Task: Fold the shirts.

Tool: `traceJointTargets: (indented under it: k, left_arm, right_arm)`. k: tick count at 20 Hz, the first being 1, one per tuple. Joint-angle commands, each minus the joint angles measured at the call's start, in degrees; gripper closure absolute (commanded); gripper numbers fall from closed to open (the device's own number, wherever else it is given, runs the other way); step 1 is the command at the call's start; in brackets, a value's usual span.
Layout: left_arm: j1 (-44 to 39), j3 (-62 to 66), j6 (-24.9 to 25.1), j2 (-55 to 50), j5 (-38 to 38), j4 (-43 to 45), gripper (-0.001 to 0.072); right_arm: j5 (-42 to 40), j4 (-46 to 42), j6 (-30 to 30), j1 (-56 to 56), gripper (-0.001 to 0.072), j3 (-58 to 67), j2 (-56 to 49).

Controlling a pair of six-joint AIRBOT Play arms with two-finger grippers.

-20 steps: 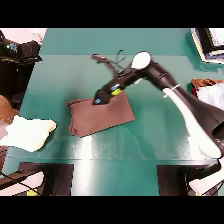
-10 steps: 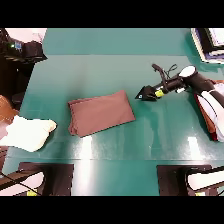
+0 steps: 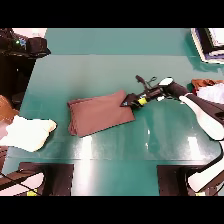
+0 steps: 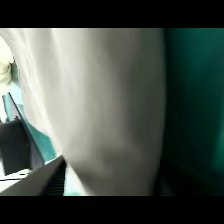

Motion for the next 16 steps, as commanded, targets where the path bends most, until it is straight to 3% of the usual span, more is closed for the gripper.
traceJointTargets:
  k: [1, 3, 4, 9, 16]
  left_arm:
    - [-0.11, -0.02, -0.04, 0.0, 0.11, -0.07, 0.0675]
    - [-0.13, -0.02, -0.07, 0.0, -1.46, -0.24, 0.0676]
    - [-0.13, -0.02, -0.04, 0.0, -2.62, -1.03, 0.0676]
    - [-5.18, -0.02, -0.04, 0.0, -4.02, -2.64, 0.0676]
    - [-21.77, -0.02, 0.02, -0.07, 9.35, -2.56, 0.0676]
  right_arm:
    - [-1.86, -0.2, -0.35, 5.07, 0.026, 6.47, -3.34]
    - [-1.81, -0.33, -0.39, 5.79, 0.0606, 9.94, -4.0]
    - [-1.75, -1.29, -0.52, 5.73, 0.0695, 11.43, -3.98]
    - [0.26, -11.8, 6.51, -1.7, 0.0695, 17.66, -0.37]
    - [-1.77, -15.76, 8.13, -32.46, 0.0695, 17.68, 13.05]
